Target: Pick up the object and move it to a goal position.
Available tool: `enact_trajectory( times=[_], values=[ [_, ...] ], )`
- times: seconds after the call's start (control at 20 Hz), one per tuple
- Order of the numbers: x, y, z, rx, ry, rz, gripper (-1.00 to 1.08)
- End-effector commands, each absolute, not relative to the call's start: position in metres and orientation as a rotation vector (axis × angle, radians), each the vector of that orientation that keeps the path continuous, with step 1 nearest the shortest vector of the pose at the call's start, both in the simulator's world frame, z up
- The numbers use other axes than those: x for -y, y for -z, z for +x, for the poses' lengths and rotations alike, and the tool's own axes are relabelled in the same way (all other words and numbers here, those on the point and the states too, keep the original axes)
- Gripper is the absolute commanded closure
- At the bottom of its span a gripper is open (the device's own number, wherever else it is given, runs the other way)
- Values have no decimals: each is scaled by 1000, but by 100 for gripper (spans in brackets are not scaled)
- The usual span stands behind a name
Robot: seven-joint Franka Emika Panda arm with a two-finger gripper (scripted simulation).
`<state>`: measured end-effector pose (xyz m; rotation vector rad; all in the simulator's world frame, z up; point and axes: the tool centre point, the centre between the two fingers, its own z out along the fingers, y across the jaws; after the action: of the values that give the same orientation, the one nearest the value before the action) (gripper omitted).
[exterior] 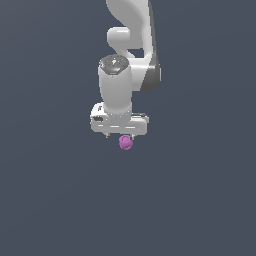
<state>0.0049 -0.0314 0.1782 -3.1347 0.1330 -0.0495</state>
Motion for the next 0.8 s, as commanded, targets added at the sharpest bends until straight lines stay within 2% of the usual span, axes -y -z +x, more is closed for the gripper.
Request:
enact_trajectory(
  times=[0.0, 0.75],
  values=[
    [30, -177, 4, -122, 49, -3135, -92],
    [22, -130, -25, 259, 22, -3134, -92]
  ],
)
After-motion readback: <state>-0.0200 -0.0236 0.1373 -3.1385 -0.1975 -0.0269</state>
